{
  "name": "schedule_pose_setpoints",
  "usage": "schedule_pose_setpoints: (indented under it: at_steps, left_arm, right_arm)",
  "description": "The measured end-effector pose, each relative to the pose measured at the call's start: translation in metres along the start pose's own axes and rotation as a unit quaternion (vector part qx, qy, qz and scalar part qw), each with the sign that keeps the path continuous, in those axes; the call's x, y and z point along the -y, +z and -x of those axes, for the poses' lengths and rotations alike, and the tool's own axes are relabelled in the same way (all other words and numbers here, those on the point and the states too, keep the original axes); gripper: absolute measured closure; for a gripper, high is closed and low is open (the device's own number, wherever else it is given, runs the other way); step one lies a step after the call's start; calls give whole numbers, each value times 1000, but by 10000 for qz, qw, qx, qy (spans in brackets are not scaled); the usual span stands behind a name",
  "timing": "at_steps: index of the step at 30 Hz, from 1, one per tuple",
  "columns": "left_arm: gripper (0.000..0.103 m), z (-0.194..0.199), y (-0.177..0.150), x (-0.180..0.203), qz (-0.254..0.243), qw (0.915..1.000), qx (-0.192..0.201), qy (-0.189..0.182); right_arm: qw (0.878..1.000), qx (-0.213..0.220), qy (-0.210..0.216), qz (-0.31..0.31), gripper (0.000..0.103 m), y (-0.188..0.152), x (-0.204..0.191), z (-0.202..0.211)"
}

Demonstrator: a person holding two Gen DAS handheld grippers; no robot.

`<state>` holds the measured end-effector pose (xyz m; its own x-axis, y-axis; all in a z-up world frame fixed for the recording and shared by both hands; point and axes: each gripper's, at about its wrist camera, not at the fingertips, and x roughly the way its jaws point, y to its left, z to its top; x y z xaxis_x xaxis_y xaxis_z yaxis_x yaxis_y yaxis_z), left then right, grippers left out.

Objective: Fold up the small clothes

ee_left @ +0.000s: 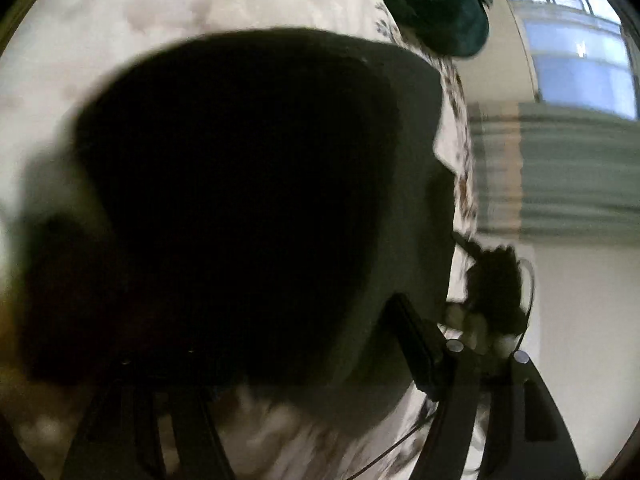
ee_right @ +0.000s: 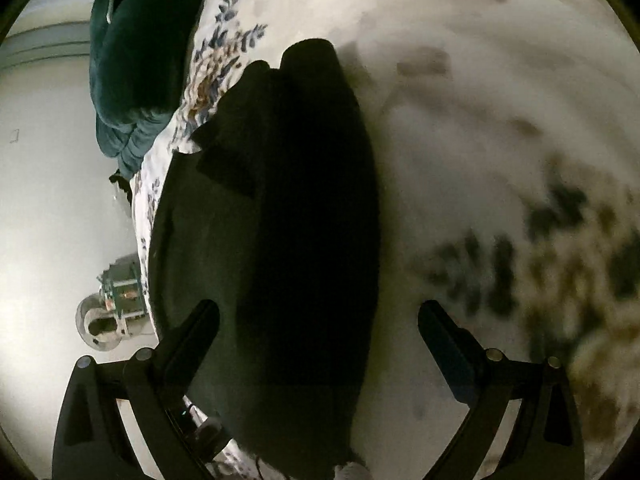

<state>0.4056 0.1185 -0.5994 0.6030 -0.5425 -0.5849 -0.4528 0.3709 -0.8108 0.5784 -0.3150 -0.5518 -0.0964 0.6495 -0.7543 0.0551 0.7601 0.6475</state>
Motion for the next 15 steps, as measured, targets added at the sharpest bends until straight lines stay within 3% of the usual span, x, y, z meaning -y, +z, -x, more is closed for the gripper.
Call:
schedule_pose_setpoints:
  at_steps: [3,6,8,11,15]
  left_arm:
    - [37,-4,13,5,258,9994,90,-205]
    - [69,-2,23,6,423,9988,187,-166]
    - [74,1,27,10,362,9991,181,-158]
    - [77,5,31,21,140,9997,113,-134]
    - [79,15,44,38,-194,9994,-137,-252]
  right_arm:
    - [9997,-11,231,-49,1,14,3,-9]
    - [9983,140,523,-199,1,26,6,-12]
    - [9958,401,743,-349,6,29,8,-10]
    - [9967,527,466,-409,79,23,9,-9]
    - [9928,953,621,-375,84,-4,5,18]
